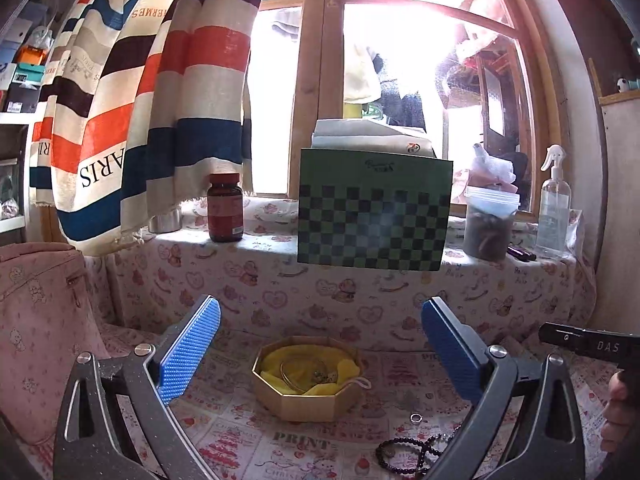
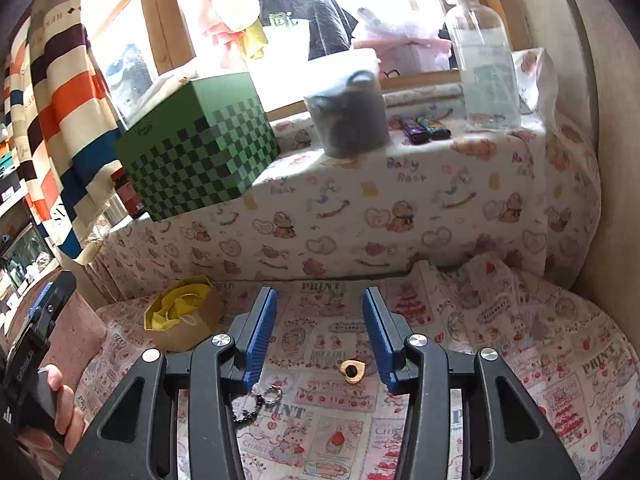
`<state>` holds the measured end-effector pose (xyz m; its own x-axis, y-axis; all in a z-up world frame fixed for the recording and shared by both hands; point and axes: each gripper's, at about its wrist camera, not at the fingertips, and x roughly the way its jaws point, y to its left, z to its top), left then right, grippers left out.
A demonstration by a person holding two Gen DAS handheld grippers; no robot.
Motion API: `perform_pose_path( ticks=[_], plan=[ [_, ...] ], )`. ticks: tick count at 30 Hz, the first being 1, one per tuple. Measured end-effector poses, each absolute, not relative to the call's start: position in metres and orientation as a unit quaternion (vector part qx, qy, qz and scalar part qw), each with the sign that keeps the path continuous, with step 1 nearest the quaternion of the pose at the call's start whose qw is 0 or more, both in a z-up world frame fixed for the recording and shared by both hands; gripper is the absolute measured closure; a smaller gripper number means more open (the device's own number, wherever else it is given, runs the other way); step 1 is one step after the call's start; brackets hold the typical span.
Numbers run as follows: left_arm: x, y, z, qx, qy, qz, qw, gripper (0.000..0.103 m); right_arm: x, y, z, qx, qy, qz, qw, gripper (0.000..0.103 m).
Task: Organize jewelry
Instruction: 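Move the right tool to the gold heart earring and grasp it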
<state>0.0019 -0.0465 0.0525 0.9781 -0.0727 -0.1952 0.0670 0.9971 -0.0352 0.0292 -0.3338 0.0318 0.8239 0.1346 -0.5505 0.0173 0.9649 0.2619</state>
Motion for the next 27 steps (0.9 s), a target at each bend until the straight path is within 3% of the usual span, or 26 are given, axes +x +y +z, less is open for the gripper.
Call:
perform_pose_path(
  ticks=[12, 27],
  plan=[
    [-0.003, -0.07, 0.043, 0.044, 0.09, -0.037, 0.994, 0.001, 0.057, -0.313, -0.015, 0.067, 0.411, 0.009, 0.909, 0.056],
    [0.005, -0.069, 0.04, 0.054, 0.101, -0.001, 0.993, 0.001, 0.057, -0.305, -0.017, 0.02, 0.397, -0.017, 0.917, 0.056]
  ],
)
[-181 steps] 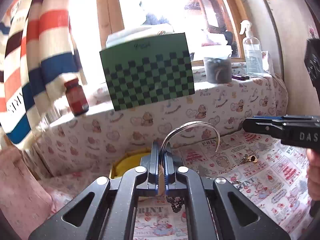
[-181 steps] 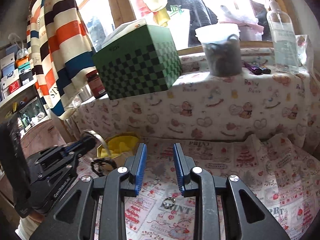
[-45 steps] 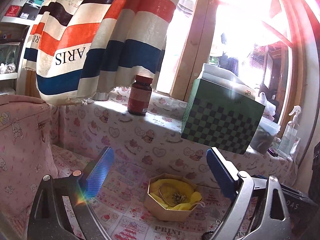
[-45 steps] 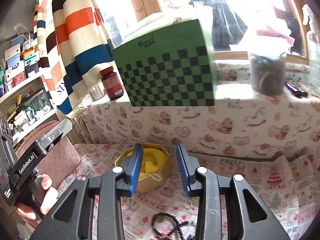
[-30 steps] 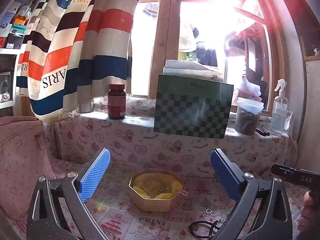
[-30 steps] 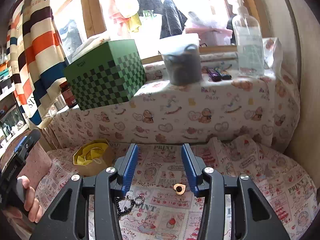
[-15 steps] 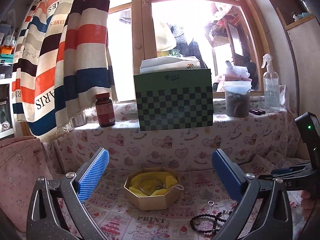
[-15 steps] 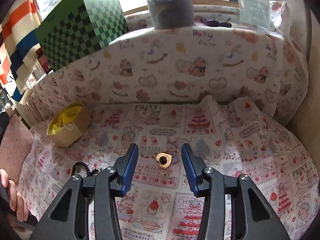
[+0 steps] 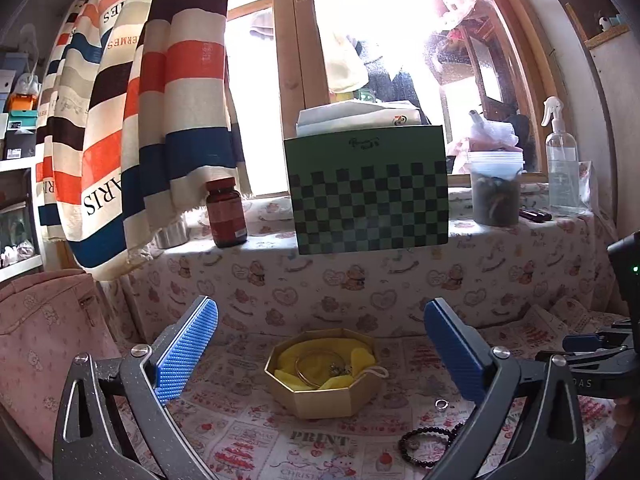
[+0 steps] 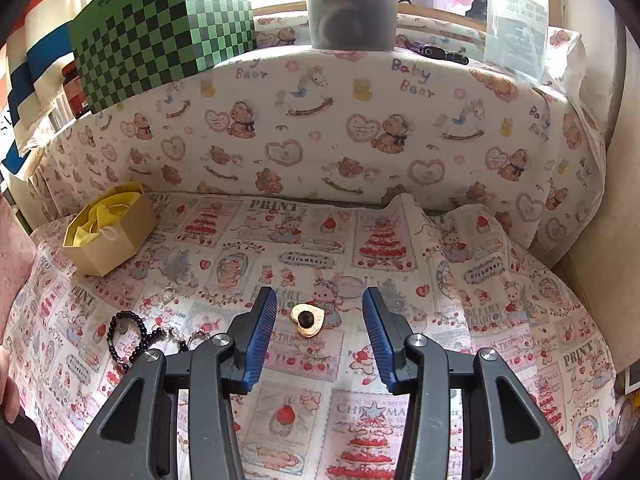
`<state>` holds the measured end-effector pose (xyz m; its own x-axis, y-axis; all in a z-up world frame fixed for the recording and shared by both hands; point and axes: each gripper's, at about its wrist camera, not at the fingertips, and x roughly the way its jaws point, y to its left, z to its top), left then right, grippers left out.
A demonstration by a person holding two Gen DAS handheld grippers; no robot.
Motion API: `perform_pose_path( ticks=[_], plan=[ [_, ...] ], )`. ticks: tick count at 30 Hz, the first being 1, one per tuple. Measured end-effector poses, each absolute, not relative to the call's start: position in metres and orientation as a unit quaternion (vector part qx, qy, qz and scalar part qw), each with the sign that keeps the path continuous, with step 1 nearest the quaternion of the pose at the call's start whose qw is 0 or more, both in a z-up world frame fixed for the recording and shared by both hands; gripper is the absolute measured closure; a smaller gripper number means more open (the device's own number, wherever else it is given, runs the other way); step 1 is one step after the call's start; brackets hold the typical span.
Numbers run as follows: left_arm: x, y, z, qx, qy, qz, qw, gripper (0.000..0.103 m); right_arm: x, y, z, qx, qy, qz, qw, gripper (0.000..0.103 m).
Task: Organize jewelry
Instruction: 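Move the right tool to the gold heart earring and grasp it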
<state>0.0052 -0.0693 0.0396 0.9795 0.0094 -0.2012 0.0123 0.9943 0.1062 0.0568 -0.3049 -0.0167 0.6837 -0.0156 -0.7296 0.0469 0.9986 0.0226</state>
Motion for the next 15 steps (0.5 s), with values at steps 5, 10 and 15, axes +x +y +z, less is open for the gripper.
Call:
perform_pose_path(
  ticks=[5, 10, 15],
  plan=[
    [0.006, -0.064, 0.042, 0.029, 0.117, -0.031, 0.992, 0.001, 0.047, -0.299, -0.006, -0.018, 0.348, -0.064, 0.935, 0.056],
    [0.008, -0.059, 0.042, 0.011, 0.126, -0.039, 0.991, 0.001, 0.031, -0.297, 0.007, -0.02, 0.29, -0.099, 0.952, 0.037],
    [0.007, -0.059, 0.044, 0.007, 0.133, -0.06, 0.989, 0.001, 0.028, -0.302, 0.015, 0.007, 0.275, -0.089, 0.957, 0.037]
  ],
)
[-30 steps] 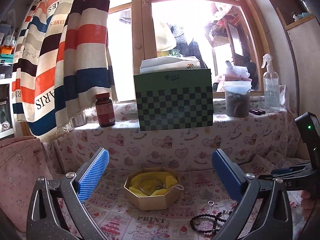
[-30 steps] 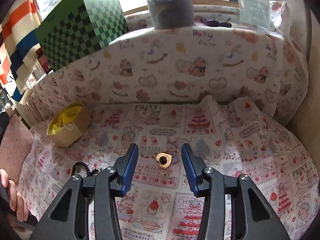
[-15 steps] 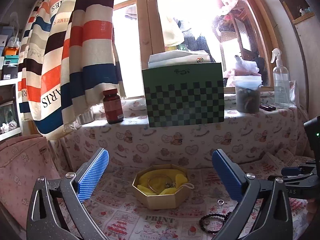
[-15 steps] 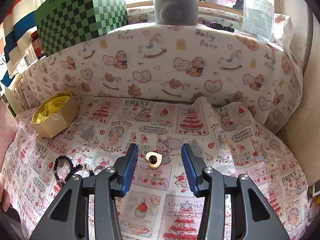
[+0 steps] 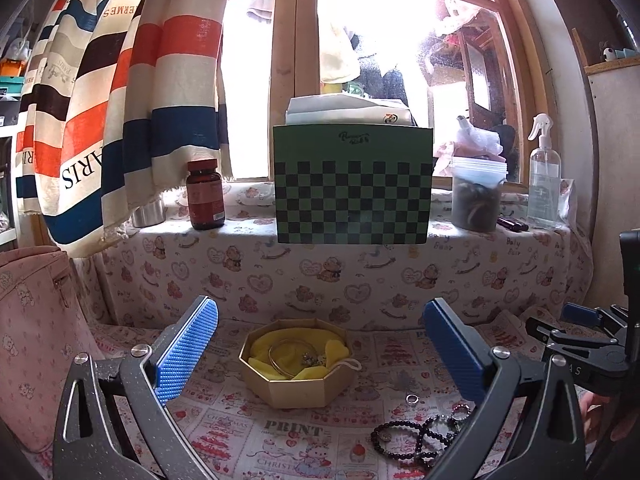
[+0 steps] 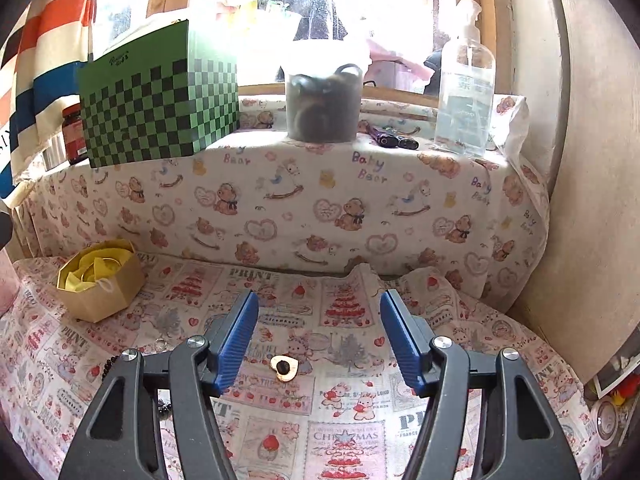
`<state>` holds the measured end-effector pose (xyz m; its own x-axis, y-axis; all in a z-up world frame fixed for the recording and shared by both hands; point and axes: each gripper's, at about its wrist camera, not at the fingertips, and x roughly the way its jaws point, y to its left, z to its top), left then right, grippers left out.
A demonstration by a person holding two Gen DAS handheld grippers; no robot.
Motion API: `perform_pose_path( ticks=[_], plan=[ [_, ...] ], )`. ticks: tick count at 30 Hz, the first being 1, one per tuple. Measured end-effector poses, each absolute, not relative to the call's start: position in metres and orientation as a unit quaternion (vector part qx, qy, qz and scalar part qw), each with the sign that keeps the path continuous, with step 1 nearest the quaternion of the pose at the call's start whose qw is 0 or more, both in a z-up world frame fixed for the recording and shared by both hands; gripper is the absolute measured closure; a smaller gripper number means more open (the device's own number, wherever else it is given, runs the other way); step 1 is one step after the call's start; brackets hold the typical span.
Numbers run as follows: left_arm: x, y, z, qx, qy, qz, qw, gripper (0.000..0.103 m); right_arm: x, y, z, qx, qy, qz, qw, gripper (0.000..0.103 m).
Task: Organize jewelry
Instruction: 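Move the right tool to the gold heart earring and grasp it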
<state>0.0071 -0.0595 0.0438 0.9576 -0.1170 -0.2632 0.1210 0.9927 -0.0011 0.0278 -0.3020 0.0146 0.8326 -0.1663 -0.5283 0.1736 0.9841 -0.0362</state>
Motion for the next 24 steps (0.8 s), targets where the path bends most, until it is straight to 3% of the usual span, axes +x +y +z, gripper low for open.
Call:
perform_pose_path(
  ticks=[4, 6, 8, 11, 15, 24],
  plan=[
    [0.004, -0.063, 0.044, 0.018, 0.128, -0.064, 0.99, 0.001, 0.031, -0.3, 0.015, 0.001, 0.303, -0.068, 0.95, 0.038],
    [0.003, -0.064, 0.044, 0.022, 0.127, -0.069, 0.989, 0.001, 0.029, -0.298, 0.014, -0.002, 0.291, -0.07, 0.954, 0.047],
    [0.003, -0.065, 0.044, 0.023, 0.126, -0.069, 0.989, 0.001, 0.027, -0.295, 0.015, -0.013, 0.278, -0.067, 0.958, 0.049],
    [0.004, -0.064, 0.044, 0.023, 0.129, -0.064, 0.989, 0.004, 0.028, -0.292, 0.014, -0.02, 0.28, -0.07, 0.957, 0.065],
    [0.012, -0.06, 0.042, 0.019, 0.14, -0.053, 0.989, 0.007, 0.036, -0.293, 0.006, -0.003, 0.315, -0.034, 0.949, 0.074],
    [0.033, -0.049, 0.031, -0.014, 0.197, -0.049, 0.979, 0.009, 0.053, -0.331, -0.01, 0.151, 0.369, 0.023, 0.917, 0.074]
  ],
)
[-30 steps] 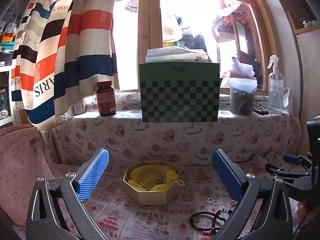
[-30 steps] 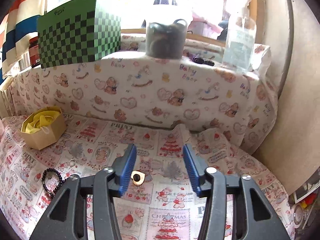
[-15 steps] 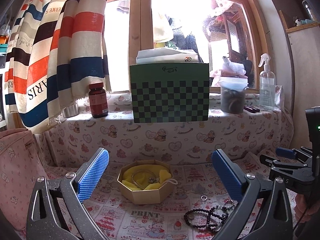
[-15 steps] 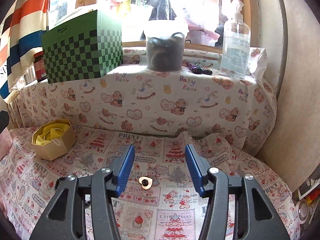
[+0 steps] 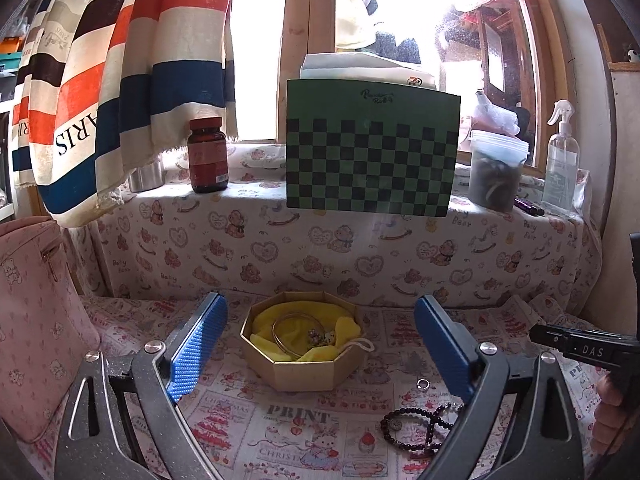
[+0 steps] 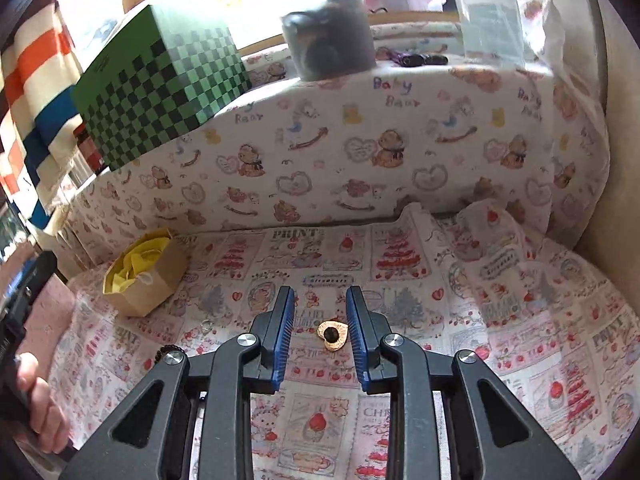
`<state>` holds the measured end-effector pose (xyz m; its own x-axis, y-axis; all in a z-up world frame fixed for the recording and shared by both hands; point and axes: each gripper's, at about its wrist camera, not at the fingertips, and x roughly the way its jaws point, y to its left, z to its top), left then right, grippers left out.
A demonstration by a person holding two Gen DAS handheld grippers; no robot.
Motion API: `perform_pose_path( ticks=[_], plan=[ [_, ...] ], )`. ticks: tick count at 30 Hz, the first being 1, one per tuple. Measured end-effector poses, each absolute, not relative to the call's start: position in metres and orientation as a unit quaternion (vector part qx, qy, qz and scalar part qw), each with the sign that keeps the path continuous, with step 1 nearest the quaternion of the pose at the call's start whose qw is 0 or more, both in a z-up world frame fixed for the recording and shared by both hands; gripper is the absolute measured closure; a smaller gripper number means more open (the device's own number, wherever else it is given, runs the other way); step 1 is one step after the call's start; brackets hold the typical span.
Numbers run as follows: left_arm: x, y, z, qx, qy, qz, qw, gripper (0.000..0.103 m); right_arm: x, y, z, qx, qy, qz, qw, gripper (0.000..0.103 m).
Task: Organize jewelry
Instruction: 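Move the right tool to the gold heart earring and grasp it, then grasp the black bead bracelet with left while right holds the gold earring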
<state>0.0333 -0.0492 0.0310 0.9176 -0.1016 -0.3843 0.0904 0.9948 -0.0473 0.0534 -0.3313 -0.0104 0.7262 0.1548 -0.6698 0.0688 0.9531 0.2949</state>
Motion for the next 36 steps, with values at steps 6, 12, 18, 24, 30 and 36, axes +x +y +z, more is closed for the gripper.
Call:
perform_pose_path(
  ticks=[6, 12, 18, 24, 30, 36],
  plan=[
    [0.041, -0.041, 0.029, -0.041, 0.222, -0.054, 0.973, 0.009, 0.068, -0.332, -0.024, 0.146, 0.396, 0.021, 0.906, 0.056],
    [0.04, -0.04, 0.03, -0.042, 0.22, -0.047, 0.973, 0.007, 0.082, -0.304, -0.042, 0.054, 0.434, -0.013, 0.899, 0.056],
    [0.038, -0.042, 0.031, -0.032, 0.216, -0.044, 0.975, 0.007, 0.088, -0.292, -0.054, 0.006, 0.457, -0.036, 0.889, 0.065],
    [0.038, -0.043, 0.03, -0.038, 0.217, -0.061, 0.974, 0.006, 0.083, -0.287, -0.052, -0.015, 0.459, -0.027, 0.888, 0.079],
    [0.04, -0.047, 0.028, -0.027, 0.226, -0.058, 0.972, 0.005, 0.073, -0.306, -0.042, 0.042, 0.461, -0.011, 0.886, 0.079],
    [0.045, -0.049, 0.023, -0.02, 0.24, -0.058, 0.969, 0.005, 0.057, -0.319, -0.019, 0.098, 0.434, 0.024, 0.895, 0.079]
  ],
)
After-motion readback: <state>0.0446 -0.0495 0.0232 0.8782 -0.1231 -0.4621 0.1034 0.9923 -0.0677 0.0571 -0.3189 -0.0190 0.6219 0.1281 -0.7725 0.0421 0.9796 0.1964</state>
